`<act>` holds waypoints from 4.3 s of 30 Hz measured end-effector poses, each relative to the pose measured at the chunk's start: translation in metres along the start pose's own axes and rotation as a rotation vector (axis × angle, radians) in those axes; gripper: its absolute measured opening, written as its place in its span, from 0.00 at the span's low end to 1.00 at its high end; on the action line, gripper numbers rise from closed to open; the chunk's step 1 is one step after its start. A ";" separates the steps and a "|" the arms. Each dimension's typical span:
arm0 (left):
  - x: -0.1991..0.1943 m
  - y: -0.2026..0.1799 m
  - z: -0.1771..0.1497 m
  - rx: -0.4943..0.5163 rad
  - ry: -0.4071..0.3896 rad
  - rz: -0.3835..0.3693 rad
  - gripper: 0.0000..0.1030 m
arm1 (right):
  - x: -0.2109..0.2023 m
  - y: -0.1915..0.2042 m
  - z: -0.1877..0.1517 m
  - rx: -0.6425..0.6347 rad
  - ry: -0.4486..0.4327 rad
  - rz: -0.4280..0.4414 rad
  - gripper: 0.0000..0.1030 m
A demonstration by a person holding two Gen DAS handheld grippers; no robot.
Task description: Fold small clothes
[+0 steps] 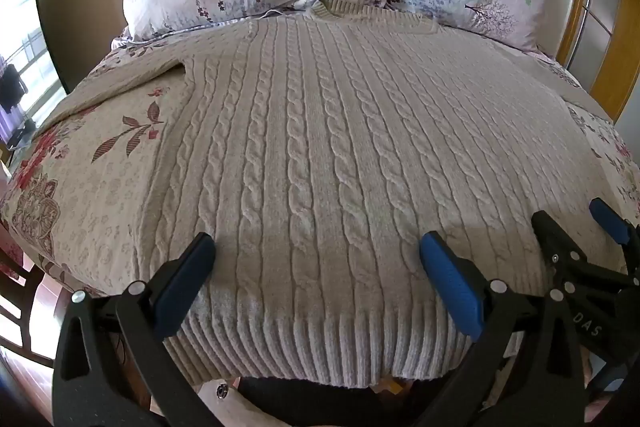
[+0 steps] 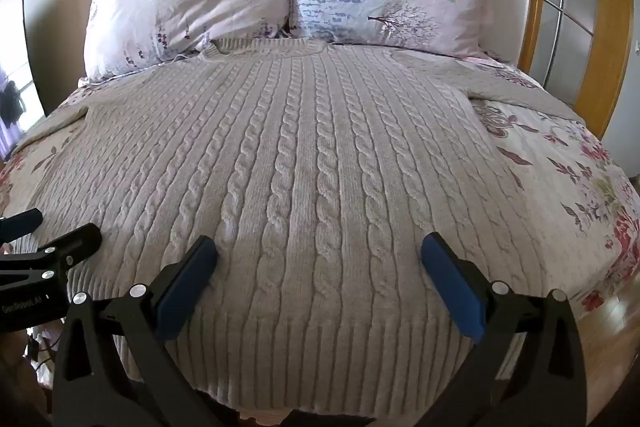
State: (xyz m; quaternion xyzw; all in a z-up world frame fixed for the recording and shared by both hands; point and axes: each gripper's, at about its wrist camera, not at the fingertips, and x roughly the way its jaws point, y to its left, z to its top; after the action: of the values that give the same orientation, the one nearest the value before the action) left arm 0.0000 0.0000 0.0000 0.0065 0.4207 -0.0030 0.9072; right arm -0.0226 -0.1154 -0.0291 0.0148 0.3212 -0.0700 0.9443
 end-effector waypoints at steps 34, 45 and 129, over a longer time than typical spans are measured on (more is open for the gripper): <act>0.000 0.000 0.000 0.001 -0.004 0.001 0.98 | 0.000 0.001 0.000 0.000 -0.005 -0.003 0.99; 0.000 0.000 0.000 0.001 -0.004 0.001 0.98 | 0.000 0.001 0.000 0.000 -0.007 -0.003 0.99; 0.099 0.003 0.187 0.046 0.041 -0.117 0.98 | 0.161 -0.328 0.147 0.930 0.169 0.042 0.52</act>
State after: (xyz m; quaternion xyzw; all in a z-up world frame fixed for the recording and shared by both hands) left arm 0.2071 0.0000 0.0453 0.0029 0.4385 -0.0654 0.8963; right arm 0.1456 -0.4706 -0.0049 0.4482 0.3310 -0.1860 0.8093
